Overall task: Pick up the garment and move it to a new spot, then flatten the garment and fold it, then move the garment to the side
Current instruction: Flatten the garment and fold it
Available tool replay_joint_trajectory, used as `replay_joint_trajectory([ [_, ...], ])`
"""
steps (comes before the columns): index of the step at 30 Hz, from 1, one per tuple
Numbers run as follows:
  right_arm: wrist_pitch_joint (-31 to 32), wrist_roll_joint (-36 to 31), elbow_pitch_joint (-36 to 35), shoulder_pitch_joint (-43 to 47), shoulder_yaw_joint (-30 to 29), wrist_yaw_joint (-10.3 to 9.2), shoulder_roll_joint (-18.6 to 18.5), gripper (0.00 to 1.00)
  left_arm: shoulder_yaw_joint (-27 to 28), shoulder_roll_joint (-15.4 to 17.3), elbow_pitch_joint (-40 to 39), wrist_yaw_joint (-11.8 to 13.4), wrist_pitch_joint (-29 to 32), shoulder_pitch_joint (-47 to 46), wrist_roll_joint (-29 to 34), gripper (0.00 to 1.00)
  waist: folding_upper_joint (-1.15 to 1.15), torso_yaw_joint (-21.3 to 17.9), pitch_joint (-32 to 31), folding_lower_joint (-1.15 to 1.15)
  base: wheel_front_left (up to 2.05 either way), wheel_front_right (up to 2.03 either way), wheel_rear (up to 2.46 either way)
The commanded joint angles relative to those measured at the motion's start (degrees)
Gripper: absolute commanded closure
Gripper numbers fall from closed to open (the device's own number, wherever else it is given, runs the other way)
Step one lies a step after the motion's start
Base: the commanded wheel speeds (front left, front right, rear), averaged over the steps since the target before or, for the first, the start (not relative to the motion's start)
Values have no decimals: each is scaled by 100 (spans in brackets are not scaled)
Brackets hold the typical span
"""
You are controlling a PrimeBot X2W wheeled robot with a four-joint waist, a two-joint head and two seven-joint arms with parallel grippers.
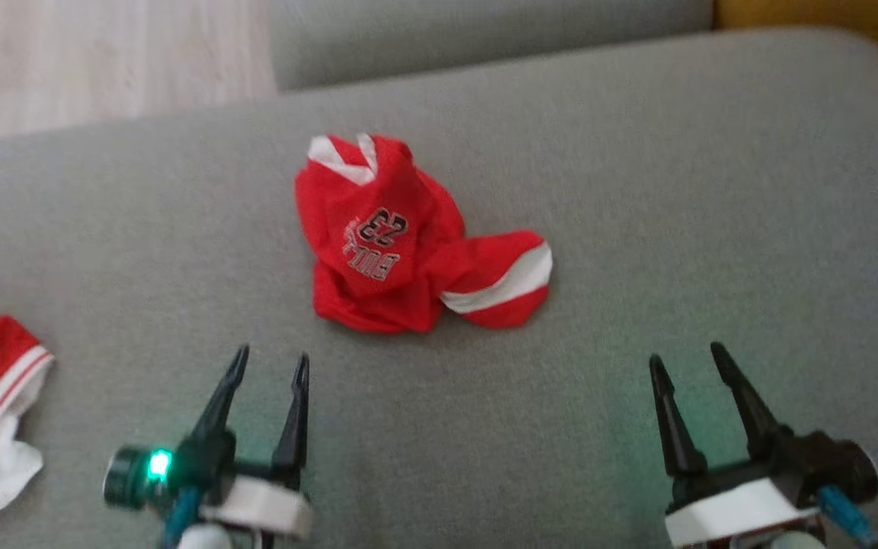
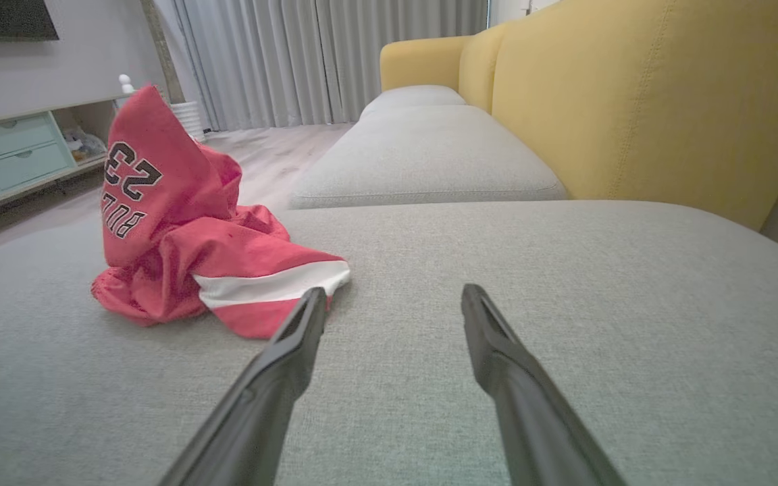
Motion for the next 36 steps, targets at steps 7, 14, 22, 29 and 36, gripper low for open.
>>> replay_joint_trajectory([
  [7,-15,-11,-231,-579,156,-4,-34,0,145,229,1414,-181,-29,-1584,78,0,0,-602,852,-1,0,0,0],
  [14,-15,36,-241,-749,230,-4,-33,0,228,360,2609,-265,-29,-2277,-49,4,0,-854,1021,-1,0,0,0],
  [22,-15,162,-184,-715,279,-4,-33,0,-266,408,2458,-440,-29,-2430,-85,100,0,-1043,795,-1,0,0,0],
  [29,-15,260,-91,-636,529,-4,-33,0,-1756,318,1712,-461,-27,-2925,-490,100,0,-1371,301,-1,0,0,0],
  [36,-15,335,-37,-439,667,-4,-33,0,-2627,374,943,-462,466,-4406,-1790,100,0,-1684,-124,-1,0,0,0],
])
